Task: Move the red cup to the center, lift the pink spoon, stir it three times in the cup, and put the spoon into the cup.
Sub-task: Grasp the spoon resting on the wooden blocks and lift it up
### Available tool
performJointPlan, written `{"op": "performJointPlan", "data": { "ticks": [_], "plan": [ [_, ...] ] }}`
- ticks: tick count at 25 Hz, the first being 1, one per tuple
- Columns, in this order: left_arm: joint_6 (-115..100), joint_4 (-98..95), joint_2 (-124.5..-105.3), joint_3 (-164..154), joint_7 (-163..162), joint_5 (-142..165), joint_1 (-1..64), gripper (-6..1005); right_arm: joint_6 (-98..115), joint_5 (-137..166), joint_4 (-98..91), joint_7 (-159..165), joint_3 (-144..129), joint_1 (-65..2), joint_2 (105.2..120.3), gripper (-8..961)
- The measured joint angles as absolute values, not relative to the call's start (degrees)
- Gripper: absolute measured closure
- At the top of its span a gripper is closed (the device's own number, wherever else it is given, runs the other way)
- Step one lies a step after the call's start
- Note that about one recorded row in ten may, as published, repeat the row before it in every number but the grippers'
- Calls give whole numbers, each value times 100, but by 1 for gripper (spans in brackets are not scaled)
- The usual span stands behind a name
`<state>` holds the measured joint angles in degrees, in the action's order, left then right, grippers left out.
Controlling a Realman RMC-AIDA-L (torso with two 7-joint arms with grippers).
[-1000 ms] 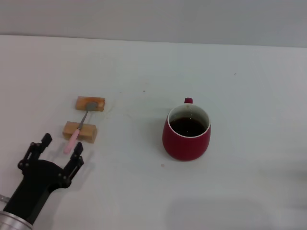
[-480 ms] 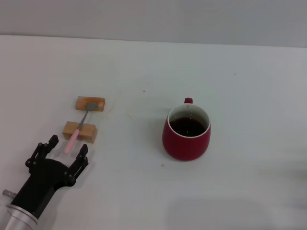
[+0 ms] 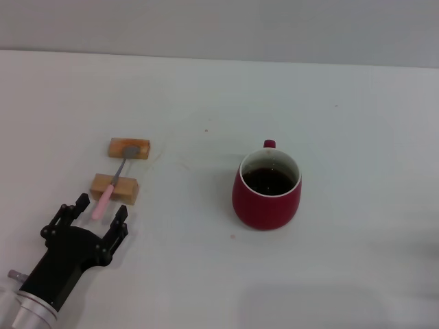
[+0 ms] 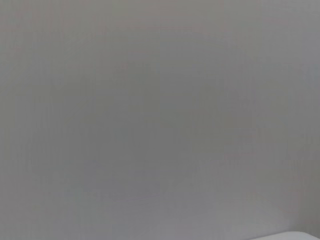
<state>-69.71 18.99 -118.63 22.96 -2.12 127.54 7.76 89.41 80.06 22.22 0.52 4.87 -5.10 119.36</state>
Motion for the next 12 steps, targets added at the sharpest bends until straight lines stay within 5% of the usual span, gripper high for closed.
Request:
{"op": "performJointPlan", "data": {
  "ticks": [12],
  "plan": [
    [-6969, 1886, -11865, 2329, -204, 12752, 774, 397, 8938, 8012, 2222, 52, 474, -510, 11928, 954]
  ]
}}
